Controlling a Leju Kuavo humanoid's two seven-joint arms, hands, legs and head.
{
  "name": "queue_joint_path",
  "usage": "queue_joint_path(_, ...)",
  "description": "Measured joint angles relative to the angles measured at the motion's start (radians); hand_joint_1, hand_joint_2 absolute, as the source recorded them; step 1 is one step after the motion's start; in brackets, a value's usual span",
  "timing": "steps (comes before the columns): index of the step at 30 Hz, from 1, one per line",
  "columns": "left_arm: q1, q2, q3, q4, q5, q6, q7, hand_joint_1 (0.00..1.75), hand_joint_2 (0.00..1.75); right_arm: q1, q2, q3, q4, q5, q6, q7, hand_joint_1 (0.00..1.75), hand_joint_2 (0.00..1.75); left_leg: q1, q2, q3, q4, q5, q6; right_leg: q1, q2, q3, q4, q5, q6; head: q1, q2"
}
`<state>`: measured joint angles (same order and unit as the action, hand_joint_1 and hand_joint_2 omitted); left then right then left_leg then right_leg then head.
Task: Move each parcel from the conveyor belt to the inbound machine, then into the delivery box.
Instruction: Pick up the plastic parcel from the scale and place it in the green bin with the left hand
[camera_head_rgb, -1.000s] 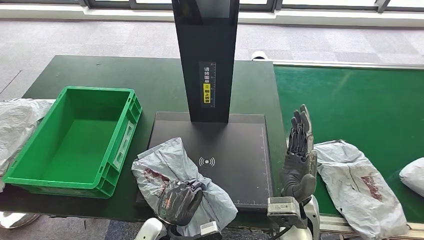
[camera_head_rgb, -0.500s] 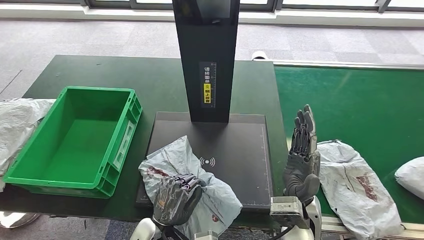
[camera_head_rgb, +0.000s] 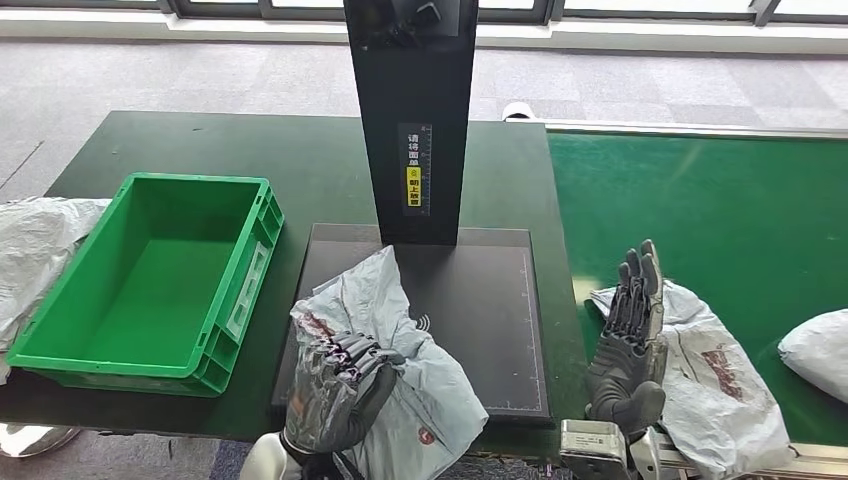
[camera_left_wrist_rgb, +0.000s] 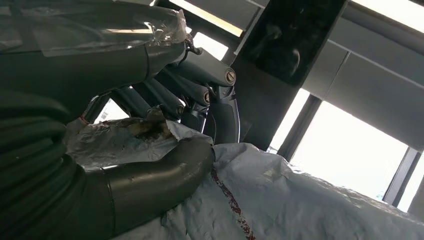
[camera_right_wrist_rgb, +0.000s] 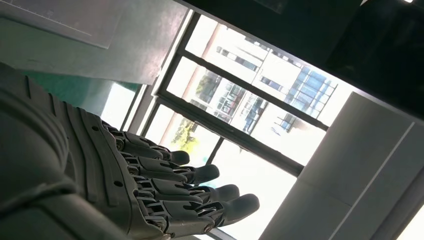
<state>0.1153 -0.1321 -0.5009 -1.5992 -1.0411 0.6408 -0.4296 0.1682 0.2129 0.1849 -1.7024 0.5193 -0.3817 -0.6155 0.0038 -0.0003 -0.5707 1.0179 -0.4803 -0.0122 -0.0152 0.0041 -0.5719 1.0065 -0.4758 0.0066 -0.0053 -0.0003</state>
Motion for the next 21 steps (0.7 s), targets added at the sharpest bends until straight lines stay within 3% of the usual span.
queue_joint_path(6,-0.006,-0.015,0.016,-0.045,0.032,-0.004,-0.023,1.75,1.75,0.012,0.0,-0.001,-0.001,-0.01,-0.021,-0.007,0.0,0.0,0.0,0.0,0.0,0.0,0.0,0.0,0.0,0.0,0.0,0.0,0.0,0.0,0.0,0.0)
queue_joint_path(11,-0.035,-0.021,0.063,-0.09,0.17,-0.029,-0.065,1.75,1.75,0.013,-0.001,-0.001,0.0,-0.032,-0.036,-0.019,0.0,0.0,0.0,0.0,0.0,0.0,0.0,0.0,0.0,0.0,0.0,0.0,0.0,0.0,0.0,0.0)
queue_joint_path(18,-0.057,-0.029,0.116,-0.11,0.195,-0.024,-0.086,1.75,1.75,0.013,-0.002,-0.001,0.002,-0.041,-0.041,-0.024,0.0,0.0,0.0,0.0,0.0,0.0,0.0,0.0,0.0,0.0,0.0,0.0,0.0,0.0,0.0,0.0)
queue_joint_path(21,-0.121,-0.033,0.188,-0.1,0.276,0.012,-0.091,1.75,1.75,0.011,-0.005,-0.001,0.012,-0.055,-0.043,-0.037,0.0,0.0,0.0,-0.001,0.0,0.0,0.001,0.0,0.0,-0.001,0.001,0.0,0.0,0.0,0.0,0.0)
